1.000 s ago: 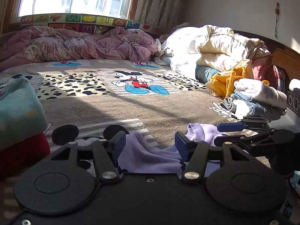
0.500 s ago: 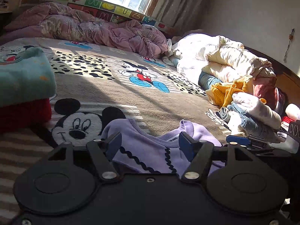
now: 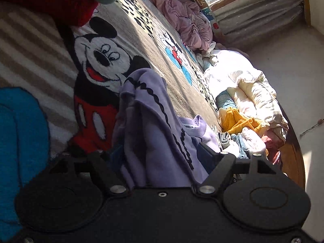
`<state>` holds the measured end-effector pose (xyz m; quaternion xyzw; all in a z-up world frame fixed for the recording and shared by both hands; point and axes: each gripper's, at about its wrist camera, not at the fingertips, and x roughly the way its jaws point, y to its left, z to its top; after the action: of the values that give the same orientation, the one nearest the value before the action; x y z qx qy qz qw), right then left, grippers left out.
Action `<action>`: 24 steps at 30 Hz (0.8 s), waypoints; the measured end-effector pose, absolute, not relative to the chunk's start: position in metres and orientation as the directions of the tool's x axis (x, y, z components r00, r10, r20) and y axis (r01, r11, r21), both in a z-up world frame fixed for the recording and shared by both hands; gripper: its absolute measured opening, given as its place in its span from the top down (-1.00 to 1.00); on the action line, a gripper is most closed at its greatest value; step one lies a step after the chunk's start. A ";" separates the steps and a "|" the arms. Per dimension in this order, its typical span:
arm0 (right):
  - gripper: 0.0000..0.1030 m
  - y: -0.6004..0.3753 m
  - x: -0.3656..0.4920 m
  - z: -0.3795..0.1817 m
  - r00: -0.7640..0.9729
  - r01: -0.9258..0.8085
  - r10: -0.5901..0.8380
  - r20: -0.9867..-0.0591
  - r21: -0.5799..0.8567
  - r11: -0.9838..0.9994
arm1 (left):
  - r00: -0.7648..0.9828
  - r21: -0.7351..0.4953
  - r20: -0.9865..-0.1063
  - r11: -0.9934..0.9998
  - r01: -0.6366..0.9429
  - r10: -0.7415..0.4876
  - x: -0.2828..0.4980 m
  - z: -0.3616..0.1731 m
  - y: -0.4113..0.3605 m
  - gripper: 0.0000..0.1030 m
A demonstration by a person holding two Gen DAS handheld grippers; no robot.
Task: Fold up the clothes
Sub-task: 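Lift the folded sweatshirt with both grippers and carry it toward the clothes stacks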
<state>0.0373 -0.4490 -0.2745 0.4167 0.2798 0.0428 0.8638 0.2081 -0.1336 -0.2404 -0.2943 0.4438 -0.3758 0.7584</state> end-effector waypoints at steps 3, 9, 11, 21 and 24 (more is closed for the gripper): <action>-0.28 -0.437 0.044 -0.275 0.843 0.160 0.299 -0.447 0.740 0.653 | 0.290 -0.775 -0.451 0.531 0.342 -0.844 0.197 -0.240 -0.147 -0.11; 0.11 -0.442 0.008 -0.266 0.895 0.154 0.297 -0.332 0.857 0.492 | 0.252 -0.832 -0.343 0.417 0.365 -0.905 0.169 -0.215 -0.152 0.47; 0.11 -0.441 -0.018 -0.255 0.908 0.150 0.282 -0.311 0.868 0.473 | 0.209 -0.863 -0.283 0.343 0.371 -0.936 0.151 -0.203 -0.150 0.47; -0.30 -0.437 -0.157 -0.274 0.885 0.290 0.179 -0.430 0.810 0.510 | 0.028 -0.774 -0.528 0.494 0.397 -0.849 0.090 -0.218 -0.144 -0.44; -0.38 -0.440 -0.178 -0.286 0.925 0.210 0.186 -0.330 0.855 0.475 | 0.093 -0.712 -0.578 0.557 0.428 -0.811 0.099 -0.190 -0.125 -0.50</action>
<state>-0.1784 -0.4405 -0.2860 0.5125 0.1929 -0.0073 0.8367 0.0990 -0.1247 -0.1905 -0.1854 0.5157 -0.4328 0.7158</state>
